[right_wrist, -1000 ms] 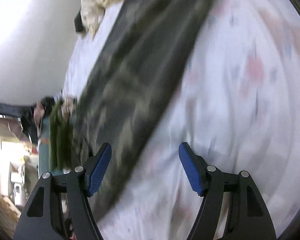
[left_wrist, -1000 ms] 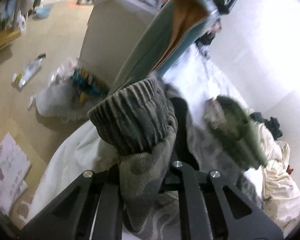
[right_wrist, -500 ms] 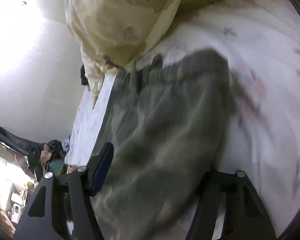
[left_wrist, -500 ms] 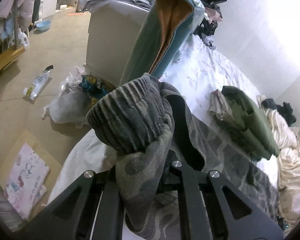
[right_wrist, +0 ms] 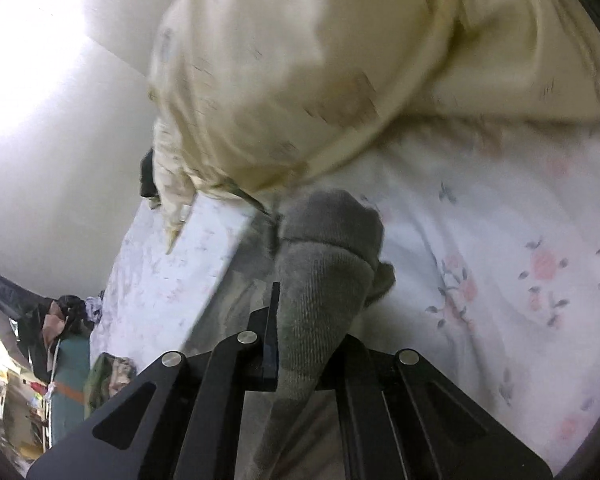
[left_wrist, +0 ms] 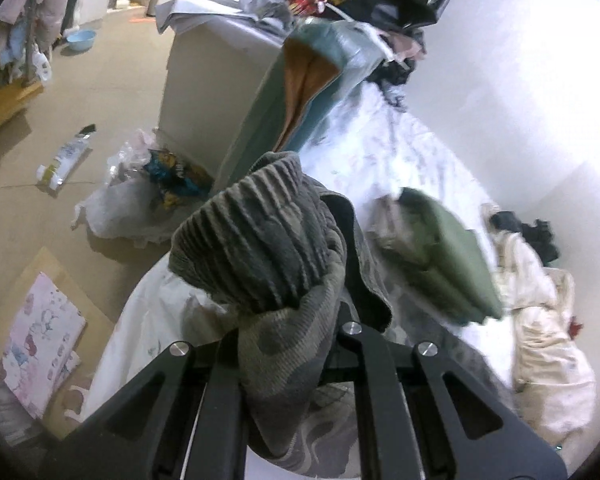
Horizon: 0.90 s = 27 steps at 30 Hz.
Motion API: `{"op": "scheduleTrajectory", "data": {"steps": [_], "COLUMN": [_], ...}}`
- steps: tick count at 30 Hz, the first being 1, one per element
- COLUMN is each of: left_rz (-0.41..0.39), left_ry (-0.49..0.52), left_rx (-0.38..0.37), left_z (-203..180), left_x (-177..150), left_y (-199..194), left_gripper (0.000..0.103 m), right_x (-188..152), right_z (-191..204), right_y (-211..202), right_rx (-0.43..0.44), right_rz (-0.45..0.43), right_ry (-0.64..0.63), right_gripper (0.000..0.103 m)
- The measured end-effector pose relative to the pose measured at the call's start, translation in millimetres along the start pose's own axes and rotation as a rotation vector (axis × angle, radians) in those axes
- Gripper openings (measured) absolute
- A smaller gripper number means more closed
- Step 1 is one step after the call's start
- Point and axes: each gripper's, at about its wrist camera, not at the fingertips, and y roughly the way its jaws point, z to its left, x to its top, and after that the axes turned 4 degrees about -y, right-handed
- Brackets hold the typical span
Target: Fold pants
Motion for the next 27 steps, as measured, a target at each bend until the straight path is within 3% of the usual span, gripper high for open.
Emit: {"op": "scheduleTrajectory", "data": {"steps": [6,10,14,16,18,20,23,27], "left_rz": [0.017,0.039,0.091,0.154,0.248,0.279,0.289,0.26], "left_ry": [-0.016,0.015,0.091,0.138,0.081,0.054,-0.02,0.048], "left_rx": [0.007,0.07,0.144,0.215,0.26,0.303,0.293,0.32], "left_z": [29,57,83,92,110,119,131,118], "left_x": [9,12,1,-12,-21,-23,-18,-24], "left_y": [-54,-96,-125,-114,-92,-81,-80,-82], "left_gripper": [0.006,0.006,0.006,0.006,0.006,0.006,0.007,0.007], "right_x": [-10,-40,-76,-87,-99,-109,-110,-94], "right_z": [-5,-28,-50,-52,-66,-87,-112,-99], "right_y": [-72,-125,-182,-184,-169,-154,-164,-169], "right_rx": [-0.04,-0.135,-0.224,-0.33,-0.409,-0.472,-0.509,-0.614], "right_rz": [-0.003,0.032,0.004,0.053,0.16,0.249,0.205,0.151], "right_ry": [0.045,0.083,0.167,0.164,0.18,0.262,0.376,0.268], "right_gripper": [0.003,0.003,0.003,0.003,0.007,0.008,0.032,0.032]}}
